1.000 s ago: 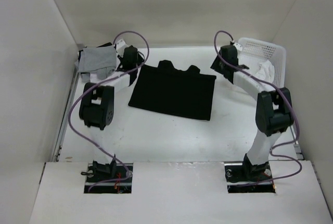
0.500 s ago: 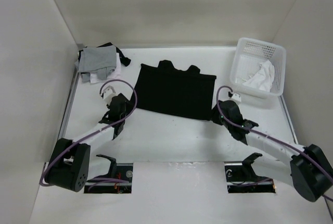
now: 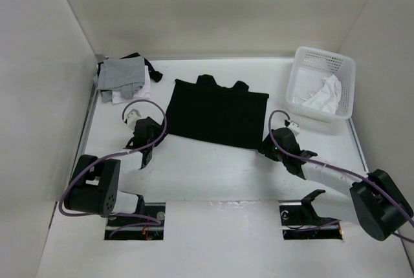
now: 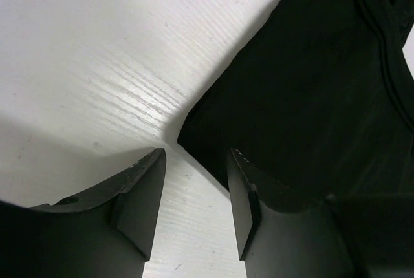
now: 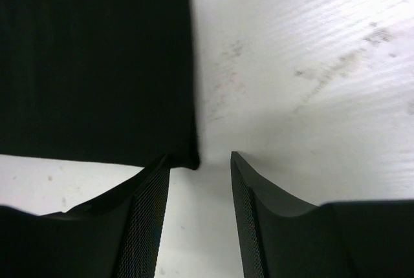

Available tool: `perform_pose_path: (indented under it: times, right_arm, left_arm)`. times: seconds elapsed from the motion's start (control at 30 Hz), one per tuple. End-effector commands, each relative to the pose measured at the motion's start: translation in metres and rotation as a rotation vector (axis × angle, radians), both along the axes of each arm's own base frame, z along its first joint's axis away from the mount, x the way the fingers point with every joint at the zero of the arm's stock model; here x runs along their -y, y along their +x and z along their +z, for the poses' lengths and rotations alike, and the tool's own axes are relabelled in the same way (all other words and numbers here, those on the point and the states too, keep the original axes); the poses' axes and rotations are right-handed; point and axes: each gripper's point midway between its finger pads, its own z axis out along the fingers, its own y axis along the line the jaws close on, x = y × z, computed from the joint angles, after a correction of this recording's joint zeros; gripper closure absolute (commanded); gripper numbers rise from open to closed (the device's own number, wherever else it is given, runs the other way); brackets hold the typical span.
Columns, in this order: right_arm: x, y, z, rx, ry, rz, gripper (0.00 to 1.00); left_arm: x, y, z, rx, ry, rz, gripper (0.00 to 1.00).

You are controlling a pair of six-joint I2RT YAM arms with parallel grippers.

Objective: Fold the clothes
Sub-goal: Fold the tank top

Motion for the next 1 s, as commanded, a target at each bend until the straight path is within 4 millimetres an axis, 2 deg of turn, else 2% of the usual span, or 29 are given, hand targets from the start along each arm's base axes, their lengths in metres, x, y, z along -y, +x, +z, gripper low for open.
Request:
perform_pose_path:
  times: [0.0, 0.3, 0.57, 0.67, 0.73, 0.77, 0.8, 0.87, 0.9, 0.97]
  right_arm:
    - [-0.015, 0.014, 0.011, 0.045, 0.064, 0.011, 0.53]
    - [-0.017, 0.021, 0.006, 0.025, 0.064, -0.015, 0.6]
    - [-0.02, 0.023, 0.002, 0.001, 0.057, -0.015, 0.71]
    - [-0.02, 0.018, 0.001, -0.008, 0.068, -0.016, 0.68]
    - [-0.019, 0.014, 0.001, -0.007, 0.076, -0.019, 0.61]
    - [-0.019, 0.014, 0.001, -0.005, 0.076, -0.02, 0.62]
    - [-0.02, 0.015, 0.002, -0.004, 0.075, -0.015, 0.65]
    - [-0.02, 0.016, 0.0, -0.013, 0.069, -0.012, 0.79]
    - [-0.021, 0.016, -0.002, -0.016, 0.067, -0.012, 0.87]
    - [-0.022, 0.017, -0.001, -0.013, 0.069, -0.009, 0.96]
  left_arm:
    - [0.005, 0.01, 0.008, 0.033, -0.037, -0.006, 0.6]
    - [0.002, 0.018, 0.002, 0.036, -0.038, 0.011, 0.83]
    - [0.003, 0.031, 0.011, 0.091, -0.057, 0.025, 0.93]
    - [0.003, 0.033, 0.013, 0.104, -0.064, 0.029, 0.95]
    - [0.003, 0.032, 0.013, 0.106, -0.061, 0.033, 0.96]
    - [0.002, 0.031, 0.012, 0.103, -0.06, 0.034, 0.97]
    - [0.002, 0.031, 0.012, 0.103, -0.06, 0.034, 0.97]
    - [0.002, 0.029, 0.013, 0.107, -0.061, 0.034, 0.99]
    - [0.002, 0.029, 0.015, 0.118, -0.064, 0.035, 1.0]
    - [0.002, 0.027, 0.025, 0.145, -0.072, 0.034, 1.0]
